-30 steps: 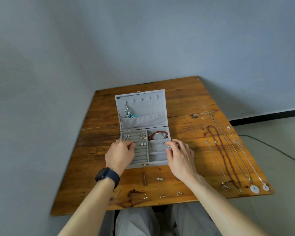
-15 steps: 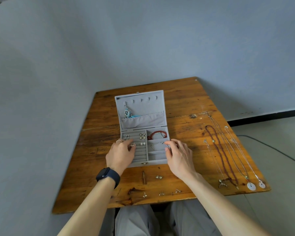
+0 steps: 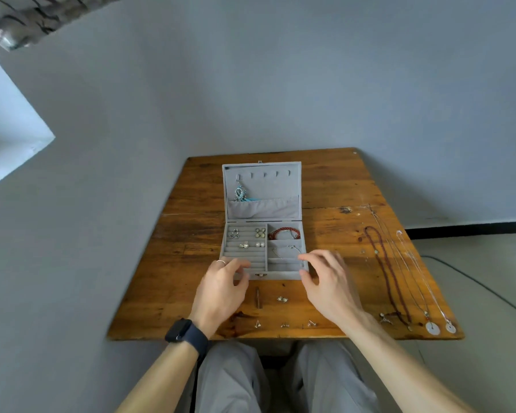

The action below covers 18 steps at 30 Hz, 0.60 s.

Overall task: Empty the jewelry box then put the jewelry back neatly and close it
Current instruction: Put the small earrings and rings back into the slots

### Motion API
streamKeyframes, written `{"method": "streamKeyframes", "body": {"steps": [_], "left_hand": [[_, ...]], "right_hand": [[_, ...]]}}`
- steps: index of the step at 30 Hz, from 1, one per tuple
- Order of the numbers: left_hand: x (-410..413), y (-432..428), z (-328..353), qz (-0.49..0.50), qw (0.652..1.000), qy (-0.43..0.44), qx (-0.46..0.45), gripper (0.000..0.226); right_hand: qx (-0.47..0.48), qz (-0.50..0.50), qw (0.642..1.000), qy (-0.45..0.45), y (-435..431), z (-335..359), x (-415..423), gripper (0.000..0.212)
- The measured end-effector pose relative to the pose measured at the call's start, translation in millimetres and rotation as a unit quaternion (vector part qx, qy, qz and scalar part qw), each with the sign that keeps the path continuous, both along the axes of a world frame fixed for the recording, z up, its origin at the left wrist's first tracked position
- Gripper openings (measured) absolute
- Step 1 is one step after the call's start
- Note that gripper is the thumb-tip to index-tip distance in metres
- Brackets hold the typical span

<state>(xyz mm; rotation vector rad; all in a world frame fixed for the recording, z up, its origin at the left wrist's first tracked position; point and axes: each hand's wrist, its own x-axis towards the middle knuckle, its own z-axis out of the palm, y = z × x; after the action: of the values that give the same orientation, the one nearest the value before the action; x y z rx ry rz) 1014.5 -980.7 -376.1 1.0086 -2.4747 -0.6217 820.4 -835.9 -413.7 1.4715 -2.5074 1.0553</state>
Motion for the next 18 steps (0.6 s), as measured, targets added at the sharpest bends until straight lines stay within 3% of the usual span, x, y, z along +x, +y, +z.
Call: {"method": "streamKeyframes", "body": {"steps": [7,11,18], "left_hand": [[-7,39,-12,-0.071,0.997,-0.022,0.004,0.031],[-18,49,-21,-0.060,0.998,-0.037,0.003,0.033],[-22,50,-25,-0.039,0.998,-0.043,-0.024,0.020]], "right_hand": [[0.066,0.021,0.997,0.015,20,0,37,0.027],[0.110,0.039,0.993,-0.024,20,-4,43,0.032],[0.102,0.046,0.993,-0.026,16,-3,43,0.021]]}}
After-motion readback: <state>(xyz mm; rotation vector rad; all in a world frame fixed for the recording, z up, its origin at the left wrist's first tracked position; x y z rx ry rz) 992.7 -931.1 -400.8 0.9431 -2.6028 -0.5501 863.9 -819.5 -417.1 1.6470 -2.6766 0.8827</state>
